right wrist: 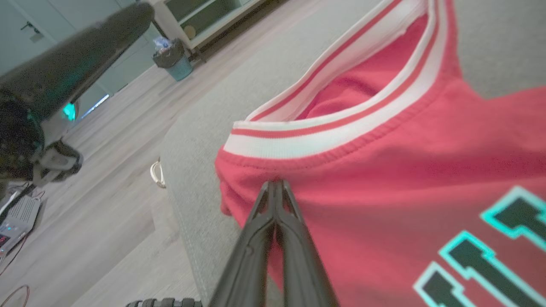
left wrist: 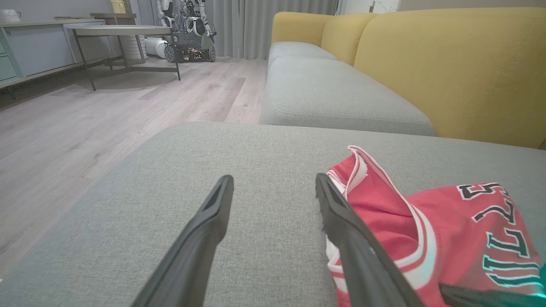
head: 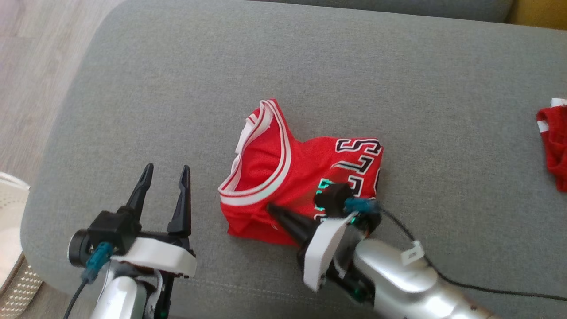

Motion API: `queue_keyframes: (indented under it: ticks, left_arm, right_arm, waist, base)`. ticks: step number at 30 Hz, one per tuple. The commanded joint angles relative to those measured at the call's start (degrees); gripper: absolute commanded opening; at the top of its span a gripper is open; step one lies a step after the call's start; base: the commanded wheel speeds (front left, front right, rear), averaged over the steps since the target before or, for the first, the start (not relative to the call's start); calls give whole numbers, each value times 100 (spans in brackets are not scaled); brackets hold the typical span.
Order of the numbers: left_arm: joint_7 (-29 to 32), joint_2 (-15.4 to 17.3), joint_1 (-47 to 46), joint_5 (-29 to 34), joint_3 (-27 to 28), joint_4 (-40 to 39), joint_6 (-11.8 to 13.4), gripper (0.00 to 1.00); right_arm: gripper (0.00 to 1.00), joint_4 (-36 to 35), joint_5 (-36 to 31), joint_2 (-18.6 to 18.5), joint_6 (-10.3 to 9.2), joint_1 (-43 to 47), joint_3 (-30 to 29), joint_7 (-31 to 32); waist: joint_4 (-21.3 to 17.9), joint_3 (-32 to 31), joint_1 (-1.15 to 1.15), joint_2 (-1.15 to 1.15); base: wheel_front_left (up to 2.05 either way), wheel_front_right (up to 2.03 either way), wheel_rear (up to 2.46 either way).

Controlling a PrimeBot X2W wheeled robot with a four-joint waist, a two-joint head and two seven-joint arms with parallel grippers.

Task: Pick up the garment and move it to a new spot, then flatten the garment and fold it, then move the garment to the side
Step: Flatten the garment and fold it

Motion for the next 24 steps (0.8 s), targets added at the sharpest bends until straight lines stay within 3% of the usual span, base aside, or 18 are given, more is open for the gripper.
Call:
queue_keyframes:
  ticks: [1,8,13,14,15,16,24]
  left_arm:
    - [-64,55,-296,-34,170,-152,19,100]
    - [-67,96,-212,-37,211,-143,52,100]
    - [-68,148,-140,-33,224,-168,79,100]
    - [-68,160,-119,-30,226,-177,88,100]
    - [-66,173,-97,-32,235,-190,102,100]
    - [-63,186,-78,-32,240,-206,113,100]
    - [-29,288,14,-39,292,-318,186,100]
  right_arm:
    - [0,-89,64,97,-4,-169,-131,-161]
    - [0,-105,127,-195,-4,-119,-859,-708]
    - [0,-319,-113,-538,-4,167,-1848,-940]
    - [15,-382,-209,-598,-4,255,-2093,-965]
    - [39,-465,-302,-643,-4,354,-2347,-984]
    - [100,-555,-417,-691,-4,456,-2623,-999]
    - [100,-1499,-1477,-736,-4,1366,-4474,-999]
  waist:
    - [-19,-9,0,0]
    - [-186,-142,0,0]
    - [-316,-272,0,0]
    - [-340,-300,0,0]
    - [-372,-321,0,0]
    - [-396,-336,0,0]
    - [-567,-431,0,0]
  base:
    - [0,0,0]
    - [0,0,0]
    - [0,0,0]
    - [0,0,0]
    - [0,0,0]
    - [0,0,0]
    - [0,0,0]
